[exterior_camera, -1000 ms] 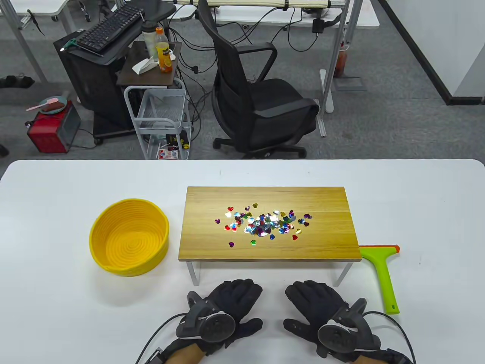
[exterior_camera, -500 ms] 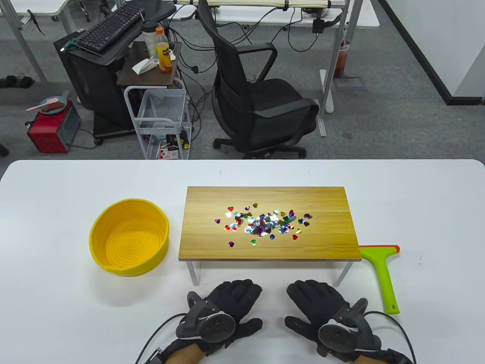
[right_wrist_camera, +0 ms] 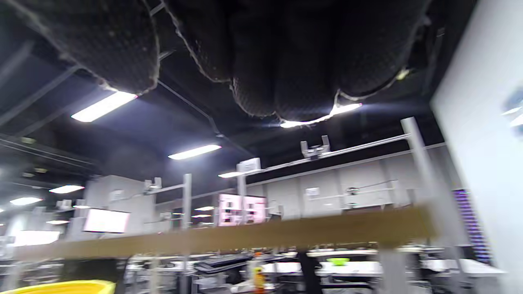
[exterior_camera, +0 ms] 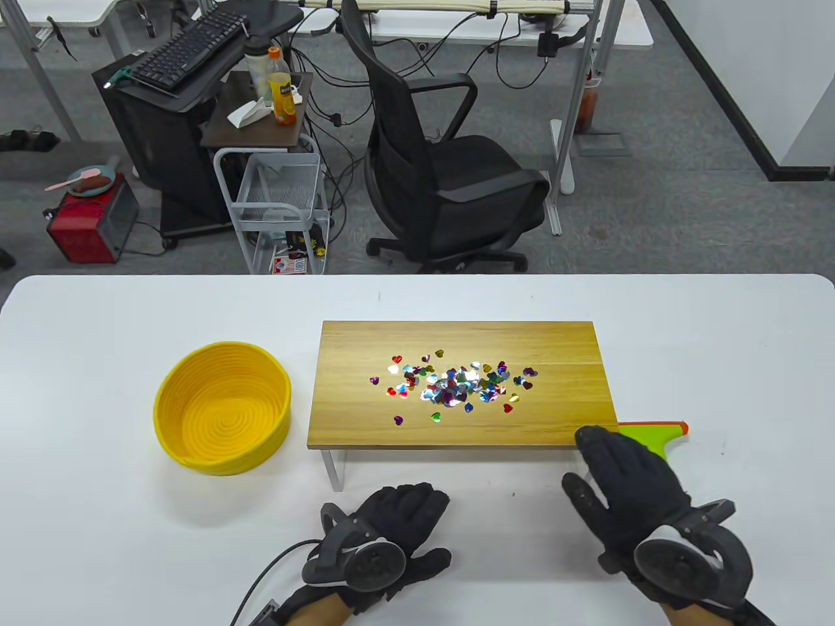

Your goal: Scrape sequins from tabletop organizer into fabric basket

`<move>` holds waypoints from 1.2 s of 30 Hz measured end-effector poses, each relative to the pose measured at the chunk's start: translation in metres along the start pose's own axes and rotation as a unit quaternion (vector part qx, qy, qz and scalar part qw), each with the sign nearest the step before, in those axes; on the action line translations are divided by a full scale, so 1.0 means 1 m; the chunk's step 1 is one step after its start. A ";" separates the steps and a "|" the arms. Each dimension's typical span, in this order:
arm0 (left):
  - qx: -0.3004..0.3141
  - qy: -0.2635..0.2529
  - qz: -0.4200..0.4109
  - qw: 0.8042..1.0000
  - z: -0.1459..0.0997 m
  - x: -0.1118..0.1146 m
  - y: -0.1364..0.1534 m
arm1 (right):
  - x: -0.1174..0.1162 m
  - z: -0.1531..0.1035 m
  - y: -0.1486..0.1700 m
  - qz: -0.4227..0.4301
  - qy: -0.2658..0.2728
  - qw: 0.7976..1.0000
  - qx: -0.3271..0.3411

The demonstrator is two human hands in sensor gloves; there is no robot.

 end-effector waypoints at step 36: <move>0.009 0.003 0.011 1.000 -0.003 -0.001 -0.002 | -0.178 -0.038 0.158 -0.167 -0.405 0.838 -0.325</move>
Point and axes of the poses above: the tracker on the back of each hand, its own y axis roughly to the little-finger side, its own z axis roughly from the wrist to the fingertips, x = y × z, the point moved 3 cm from there along z, roughly from the wrist to the fingertips, and after that the axes turned 8 degrees about -z, right-handed, at the moved point
